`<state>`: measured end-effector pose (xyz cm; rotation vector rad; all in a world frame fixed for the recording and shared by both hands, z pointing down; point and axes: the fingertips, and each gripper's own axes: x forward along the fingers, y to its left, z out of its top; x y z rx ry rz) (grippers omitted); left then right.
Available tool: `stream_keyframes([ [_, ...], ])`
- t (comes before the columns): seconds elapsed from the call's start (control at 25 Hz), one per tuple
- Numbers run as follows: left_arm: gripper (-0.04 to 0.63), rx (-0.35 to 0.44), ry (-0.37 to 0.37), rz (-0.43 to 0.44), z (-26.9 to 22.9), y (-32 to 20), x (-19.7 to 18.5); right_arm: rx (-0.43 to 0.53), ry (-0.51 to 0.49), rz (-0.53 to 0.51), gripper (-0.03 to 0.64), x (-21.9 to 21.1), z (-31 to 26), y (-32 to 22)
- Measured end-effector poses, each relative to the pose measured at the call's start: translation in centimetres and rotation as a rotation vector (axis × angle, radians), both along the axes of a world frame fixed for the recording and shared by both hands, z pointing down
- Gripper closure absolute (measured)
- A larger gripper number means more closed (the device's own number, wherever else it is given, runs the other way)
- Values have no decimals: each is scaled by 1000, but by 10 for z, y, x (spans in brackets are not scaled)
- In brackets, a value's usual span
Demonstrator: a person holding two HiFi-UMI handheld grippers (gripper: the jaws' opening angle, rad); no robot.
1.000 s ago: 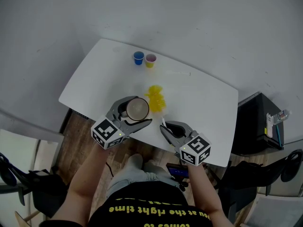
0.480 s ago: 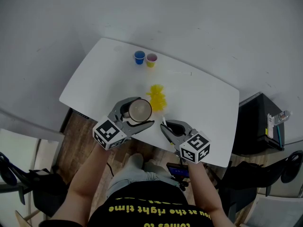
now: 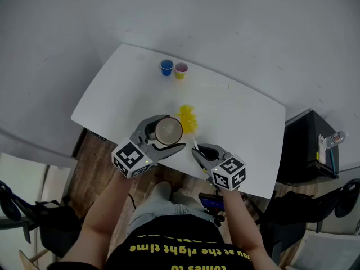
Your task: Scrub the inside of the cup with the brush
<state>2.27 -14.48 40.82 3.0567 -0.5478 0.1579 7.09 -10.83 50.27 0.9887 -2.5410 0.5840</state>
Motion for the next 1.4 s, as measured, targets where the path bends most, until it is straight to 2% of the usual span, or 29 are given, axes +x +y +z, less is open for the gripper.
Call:
stream_keyframes([
  [0.2,184,2,-22,-5,5,-1,-1,8,7,3,561,3,-4,2],
  [0.52,184,-4,-57,-9,17,-1,1,84,25,-9,561,1,-33,1],
  [0.84,184,-1,-53,15,17,7,6,140,8,-24,562,-2,-53,0],
  [1.12,184,29,-60,57,11,19,12,121,30,-43,563,-3,-41,-6],
  [1.4,184,35,-51,58,6,18,11,72,69,-48,563,-1,-14,-7],
])
